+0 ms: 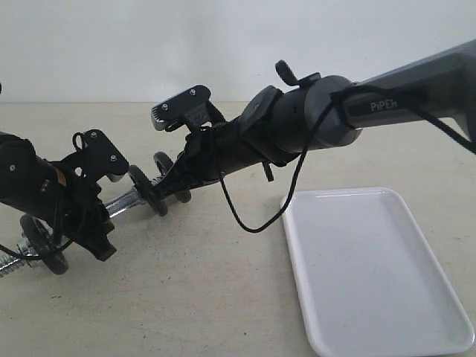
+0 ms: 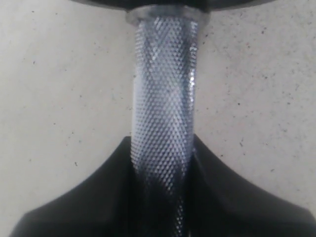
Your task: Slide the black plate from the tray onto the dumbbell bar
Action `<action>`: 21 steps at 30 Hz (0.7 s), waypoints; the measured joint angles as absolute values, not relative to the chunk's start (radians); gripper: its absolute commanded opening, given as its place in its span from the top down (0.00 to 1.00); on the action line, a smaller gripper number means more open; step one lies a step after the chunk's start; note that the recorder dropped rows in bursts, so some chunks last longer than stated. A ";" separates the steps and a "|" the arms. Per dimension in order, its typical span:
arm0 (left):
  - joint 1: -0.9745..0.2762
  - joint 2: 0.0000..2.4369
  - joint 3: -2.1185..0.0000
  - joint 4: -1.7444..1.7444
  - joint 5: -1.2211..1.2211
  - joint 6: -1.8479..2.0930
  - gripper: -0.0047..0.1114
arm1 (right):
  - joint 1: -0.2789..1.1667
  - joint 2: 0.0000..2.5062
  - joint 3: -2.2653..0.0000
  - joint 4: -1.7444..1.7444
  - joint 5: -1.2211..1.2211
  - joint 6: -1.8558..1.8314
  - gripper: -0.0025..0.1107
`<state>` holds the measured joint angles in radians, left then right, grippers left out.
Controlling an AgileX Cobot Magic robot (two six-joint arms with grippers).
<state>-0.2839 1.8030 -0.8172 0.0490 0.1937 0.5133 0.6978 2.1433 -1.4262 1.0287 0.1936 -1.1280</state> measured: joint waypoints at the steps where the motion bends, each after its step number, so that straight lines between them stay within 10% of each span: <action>1: -0.282 1.801 -0.819 0.051 0.210 0.513 0.92 | 0.704 2.143 -1.426 1.029 0.191 -1.128 0.98; 21: -0.280 1.795 -0.819 0.063 0.247 0.491 0.92 | 0.713 2.143 -1.426 1.027 0.192 -1.114 0.98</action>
<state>-0.2798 1.7950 -0.8193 0.0632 0.2469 0.4905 0.7135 2.1433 -1.4262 1.0269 0.1917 -1.1136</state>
